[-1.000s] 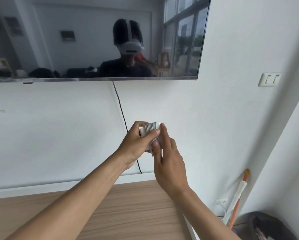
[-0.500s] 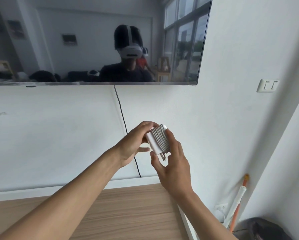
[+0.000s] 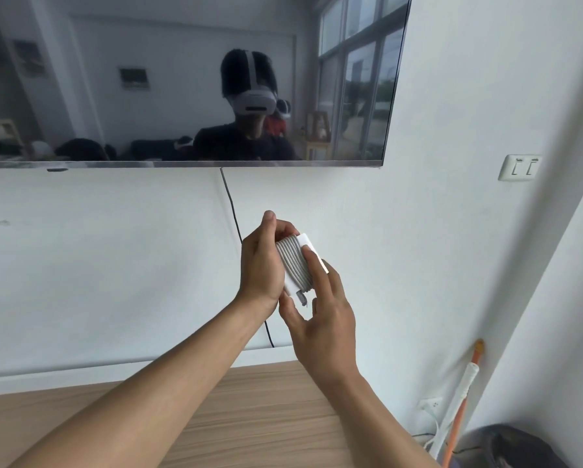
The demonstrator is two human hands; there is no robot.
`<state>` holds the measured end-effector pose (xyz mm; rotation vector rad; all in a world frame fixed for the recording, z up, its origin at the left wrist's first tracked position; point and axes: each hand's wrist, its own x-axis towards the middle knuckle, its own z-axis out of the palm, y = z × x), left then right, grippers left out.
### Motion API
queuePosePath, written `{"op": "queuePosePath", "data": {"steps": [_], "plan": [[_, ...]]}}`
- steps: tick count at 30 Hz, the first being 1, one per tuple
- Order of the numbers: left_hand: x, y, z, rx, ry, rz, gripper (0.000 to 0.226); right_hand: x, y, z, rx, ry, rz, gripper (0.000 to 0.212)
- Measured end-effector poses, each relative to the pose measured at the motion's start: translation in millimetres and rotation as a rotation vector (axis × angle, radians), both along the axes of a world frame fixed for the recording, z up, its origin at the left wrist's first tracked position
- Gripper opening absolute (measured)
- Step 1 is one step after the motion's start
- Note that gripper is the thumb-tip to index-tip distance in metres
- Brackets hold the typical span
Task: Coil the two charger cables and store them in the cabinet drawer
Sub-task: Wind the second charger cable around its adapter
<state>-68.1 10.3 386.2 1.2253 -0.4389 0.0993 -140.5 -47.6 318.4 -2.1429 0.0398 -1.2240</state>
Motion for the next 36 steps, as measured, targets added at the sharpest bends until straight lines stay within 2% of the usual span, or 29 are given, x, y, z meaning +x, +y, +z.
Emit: {"op": "queuePosePath", "data": {"steps": [13,19,23,27,29,32,36], "plan": [[10.5,7.3,-2.8,0.021,0.021,0.170,0.052,14.9,26.9,-15.8,0.189,-0.047,-0.010,0.052],[13.3,13.4,-4.7,-0.006,0.094,0.203,0.051,18.3,36.1,-14.6,0.191,-0.101,0.039,0.048],[16.8,19.1,-9.3,0.113,0.069,0.096,0.040,18.9,31.4,-18.0,0.222,-0.134,0.038,0.048],[11.6,28.3,-18.5,0.185,0.219,-0.240,0.043,19.3,19.4,-20.4,0.222,-0.134,0.001,0.051],[6.2,30.0,-20.6,0.249,0.237,-0.349,0.032,19.1,16.2,-21.7,0.218,-0.110,-0.014,0.053],[7.7,30.5,-18.5,0.279,0.180,-0.291,0.027,16.2,13.0,-22.2,0.209,-0.065,-0.021,0.050],[18.3,39.9,-12.0,0.245,0.155,-0.263,0.016,4.7,-2.3,-18.2,0.093,-0.086,0.009,0.033]]}}
